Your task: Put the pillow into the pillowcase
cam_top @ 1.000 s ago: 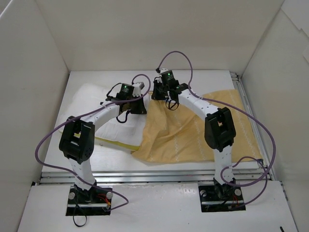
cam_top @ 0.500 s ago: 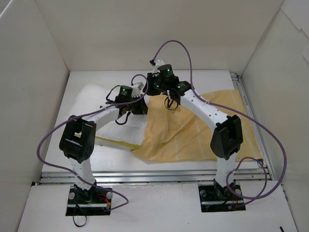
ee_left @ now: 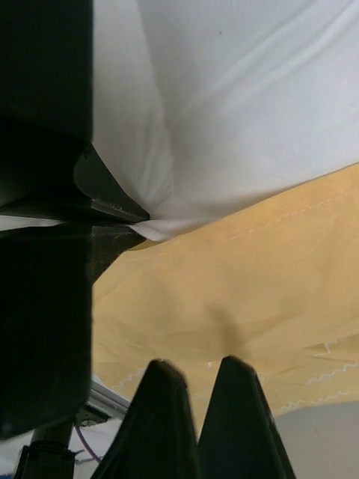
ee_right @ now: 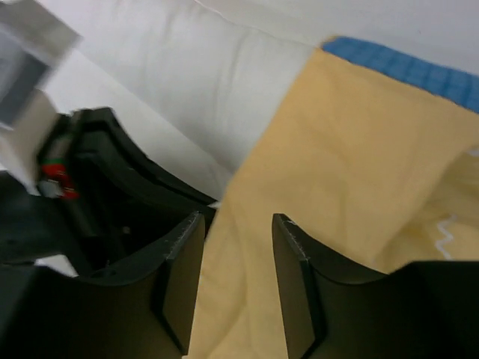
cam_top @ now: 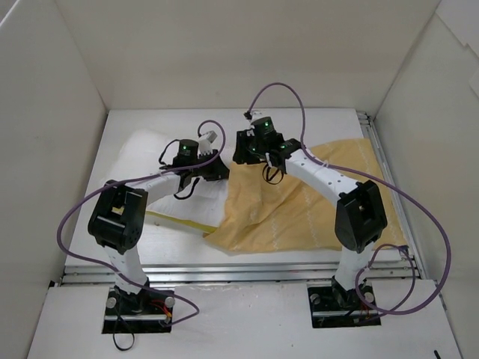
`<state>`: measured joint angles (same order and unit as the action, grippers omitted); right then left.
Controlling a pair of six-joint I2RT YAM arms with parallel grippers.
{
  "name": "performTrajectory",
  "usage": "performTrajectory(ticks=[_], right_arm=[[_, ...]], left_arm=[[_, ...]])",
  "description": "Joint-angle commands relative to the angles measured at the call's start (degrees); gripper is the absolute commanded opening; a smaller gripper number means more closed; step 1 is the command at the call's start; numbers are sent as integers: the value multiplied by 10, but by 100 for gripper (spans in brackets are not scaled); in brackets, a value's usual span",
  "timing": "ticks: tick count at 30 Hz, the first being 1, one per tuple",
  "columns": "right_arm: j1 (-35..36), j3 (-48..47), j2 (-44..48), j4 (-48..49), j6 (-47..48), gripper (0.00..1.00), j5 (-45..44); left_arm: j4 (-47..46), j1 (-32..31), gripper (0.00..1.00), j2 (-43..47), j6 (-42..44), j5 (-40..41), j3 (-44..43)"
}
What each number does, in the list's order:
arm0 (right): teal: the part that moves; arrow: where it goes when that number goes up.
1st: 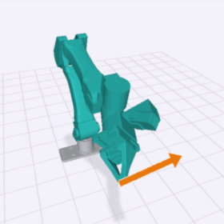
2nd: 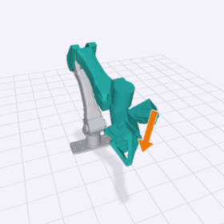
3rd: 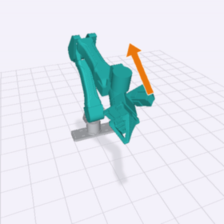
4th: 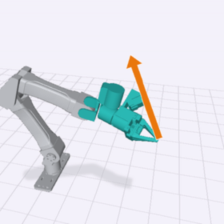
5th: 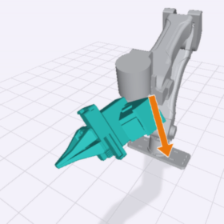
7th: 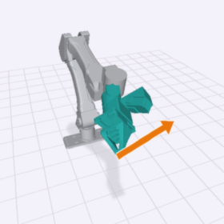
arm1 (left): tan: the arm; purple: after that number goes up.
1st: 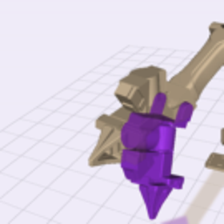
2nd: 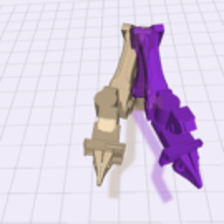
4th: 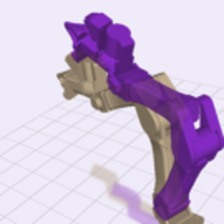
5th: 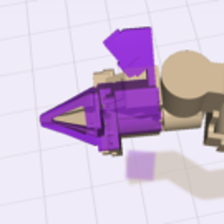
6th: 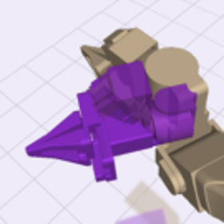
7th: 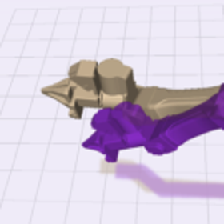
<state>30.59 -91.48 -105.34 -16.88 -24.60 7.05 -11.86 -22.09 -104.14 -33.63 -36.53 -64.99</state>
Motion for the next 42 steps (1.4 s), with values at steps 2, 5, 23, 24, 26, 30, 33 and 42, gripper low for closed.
performTrajectory(ticks=[2, 5, 23, 24, 26, 30, 33, 42], right_arm=[[-21, 37, 48, 20, -19, 41, -30], [-14, 39, 36, 20, -20, 50, -12], [71, 127, 29, 18, -45, 42, -34], [71, 129, 29, 19, -45, 38, -36], [73, 126, 23, 17, -43, 24, -38], [77, 112, 34, 9, -41, 0, -36], [83, 93, 62, 3, -33, 0, -27], [90, 25, 139, 0, 15, 12, 0]], left_arm=[[-180, 20, 0, 15, -70, -74, 30], [-277, 27, 0, -5, -127, -100, 54], [-425, 32, 0, -48, -207, 20, 122], [-448, 32, 0, -55, -211, 18, 122], [-465, 32, 0, -68, -224, 16, 124], [-475, 32, 0, -71, -217, 29, 134], [-473, 32, 0, -61, -209, 48, 144], [-446, 20, 0, -25, -190, 110, 145]])
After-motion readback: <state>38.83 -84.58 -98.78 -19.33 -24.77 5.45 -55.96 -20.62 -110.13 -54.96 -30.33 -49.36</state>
